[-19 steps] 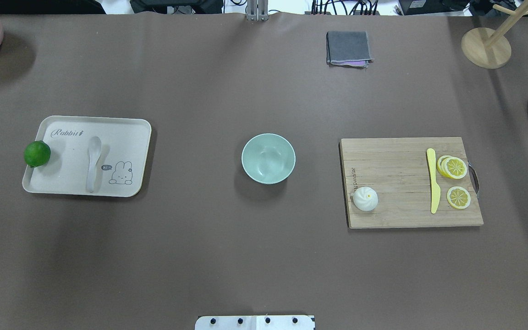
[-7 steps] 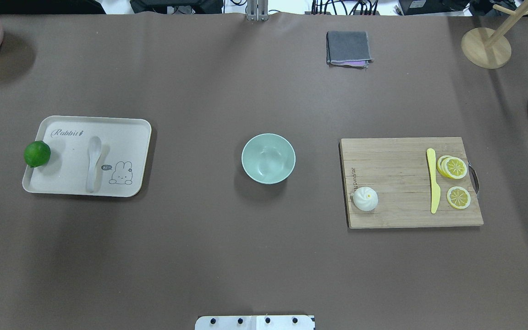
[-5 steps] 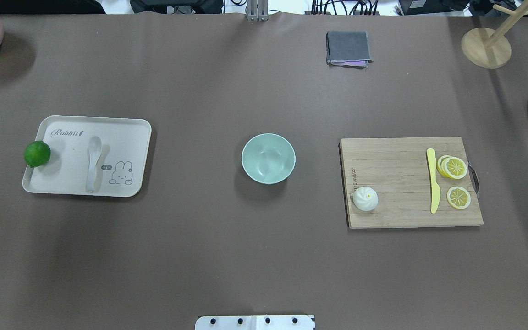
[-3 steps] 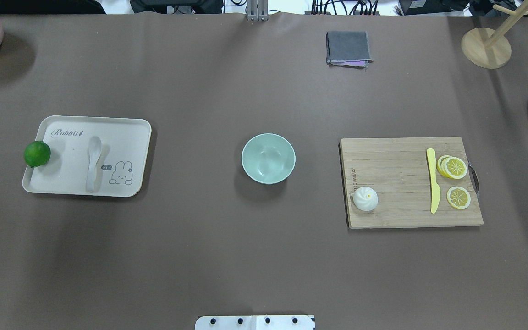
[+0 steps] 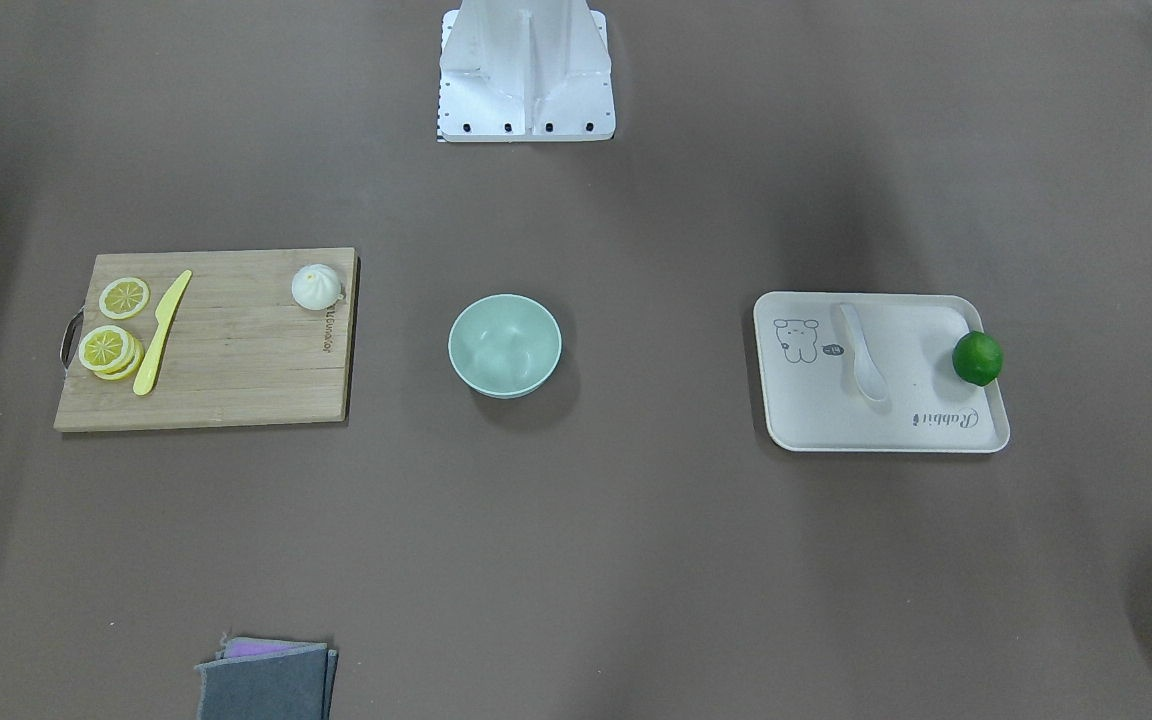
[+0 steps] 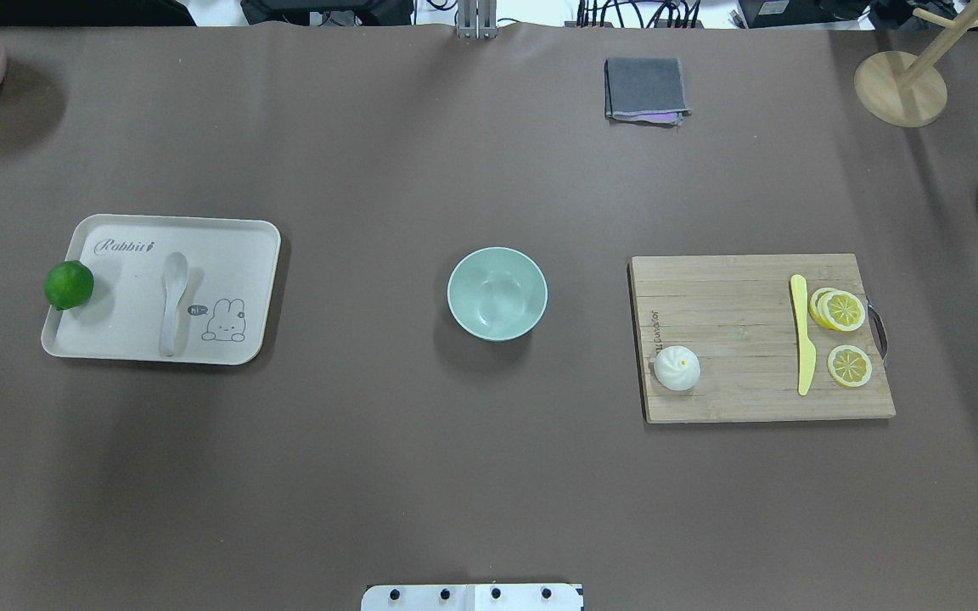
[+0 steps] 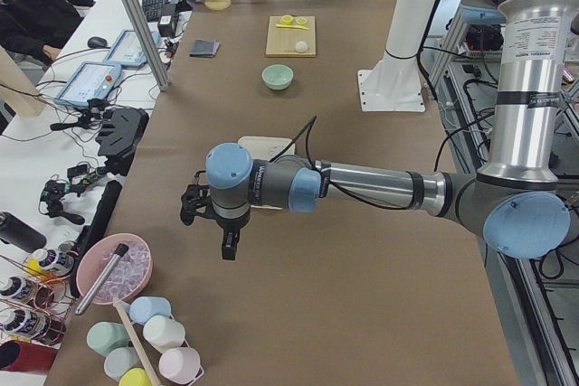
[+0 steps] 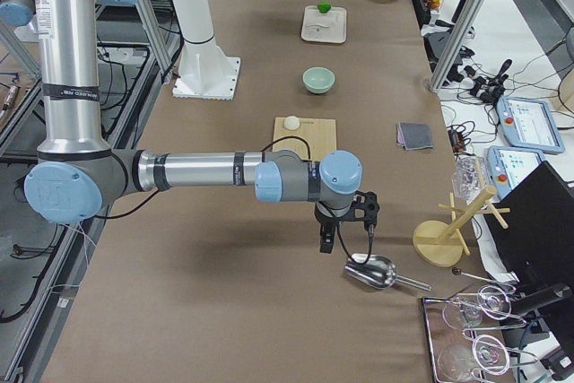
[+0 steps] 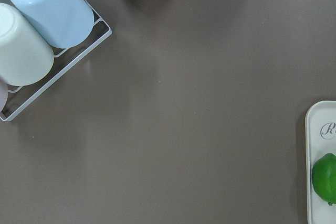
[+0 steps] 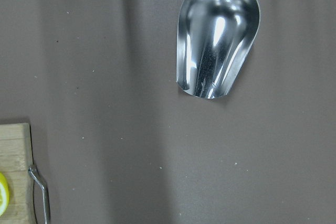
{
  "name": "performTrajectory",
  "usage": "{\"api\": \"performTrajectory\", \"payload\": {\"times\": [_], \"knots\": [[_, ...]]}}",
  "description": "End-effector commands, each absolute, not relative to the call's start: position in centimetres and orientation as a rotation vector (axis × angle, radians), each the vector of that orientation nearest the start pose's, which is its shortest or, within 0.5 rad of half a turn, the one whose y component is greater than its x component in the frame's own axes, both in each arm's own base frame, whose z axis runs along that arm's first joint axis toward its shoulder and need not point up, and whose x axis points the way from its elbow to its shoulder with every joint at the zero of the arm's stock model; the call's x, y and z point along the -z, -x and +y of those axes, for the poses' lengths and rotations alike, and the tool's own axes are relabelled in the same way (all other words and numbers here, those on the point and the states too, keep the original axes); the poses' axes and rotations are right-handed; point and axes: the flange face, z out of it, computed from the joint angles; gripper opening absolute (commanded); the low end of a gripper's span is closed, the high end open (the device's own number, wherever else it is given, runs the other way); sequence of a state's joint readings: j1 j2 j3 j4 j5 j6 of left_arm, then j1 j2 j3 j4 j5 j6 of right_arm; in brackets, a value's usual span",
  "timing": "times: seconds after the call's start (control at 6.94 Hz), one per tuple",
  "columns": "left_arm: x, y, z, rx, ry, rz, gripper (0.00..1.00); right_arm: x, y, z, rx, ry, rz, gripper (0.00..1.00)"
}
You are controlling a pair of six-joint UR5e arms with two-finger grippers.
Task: Put spoon and bun in bowl
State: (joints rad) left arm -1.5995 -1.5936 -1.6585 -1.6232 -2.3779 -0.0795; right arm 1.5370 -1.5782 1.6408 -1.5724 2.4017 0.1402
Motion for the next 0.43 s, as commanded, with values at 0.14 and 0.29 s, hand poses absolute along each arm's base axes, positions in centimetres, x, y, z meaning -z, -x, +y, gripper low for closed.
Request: {"api": "performTrajectory", "payload": {"times": [0.14,0.29], "knots": [[-59.57,7.61,-50.65,0.036,-0.135,0.81,0.98,-62.31,-4.31,-49.35,-0.078,0.016,-0.833,1.0],[-59.2,7.61,-50.66,0.033,-0.142,0.81,0.98,-62.25,-4.31,-49.41,-0.078,0.016,-0.833,1.0]]}}
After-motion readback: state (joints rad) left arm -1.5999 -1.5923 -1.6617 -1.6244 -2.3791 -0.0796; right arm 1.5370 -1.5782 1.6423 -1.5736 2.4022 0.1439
